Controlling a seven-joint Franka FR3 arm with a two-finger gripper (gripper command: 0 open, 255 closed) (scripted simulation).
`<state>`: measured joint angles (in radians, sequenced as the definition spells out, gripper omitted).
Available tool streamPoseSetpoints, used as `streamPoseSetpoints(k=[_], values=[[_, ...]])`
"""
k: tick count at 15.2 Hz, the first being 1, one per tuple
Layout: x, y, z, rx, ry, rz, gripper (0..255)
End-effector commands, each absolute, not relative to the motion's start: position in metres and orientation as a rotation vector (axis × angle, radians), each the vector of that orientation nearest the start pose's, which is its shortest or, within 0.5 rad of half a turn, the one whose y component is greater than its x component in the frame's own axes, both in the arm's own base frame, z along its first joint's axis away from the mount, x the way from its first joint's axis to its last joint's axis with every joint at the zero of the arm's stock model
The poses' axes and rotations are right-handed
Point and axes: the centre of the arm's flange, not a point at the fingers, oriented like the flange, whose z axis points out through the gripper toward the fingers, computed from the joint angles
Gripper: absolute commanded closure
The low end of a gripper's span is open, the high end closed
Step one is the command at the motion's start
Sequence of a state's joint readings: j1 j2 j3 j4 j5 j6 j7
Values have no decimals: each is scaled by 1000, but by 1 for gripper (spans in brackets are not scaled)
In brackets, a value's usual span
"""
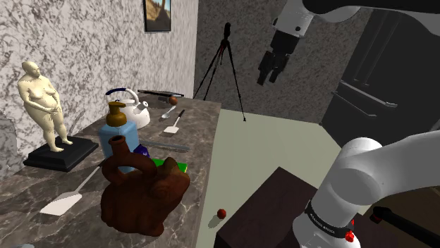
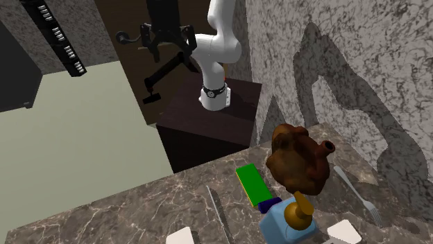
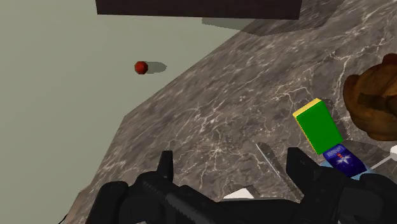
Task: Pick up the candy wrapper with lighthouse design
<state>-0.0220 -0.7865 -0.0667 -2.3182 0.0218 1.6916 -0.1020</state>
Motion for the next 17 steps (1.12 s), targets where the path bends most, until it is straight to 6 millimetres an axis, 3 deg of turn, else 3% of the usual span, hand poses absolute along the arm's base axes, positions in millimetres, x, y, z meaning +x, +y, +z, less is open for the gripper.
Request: streamPoseSetpoints(k=[1, 17], values=[[318, -33, 620, -3076, -43, -253, 0], [444, 121, 530, -3093, -276, -138, 0]])
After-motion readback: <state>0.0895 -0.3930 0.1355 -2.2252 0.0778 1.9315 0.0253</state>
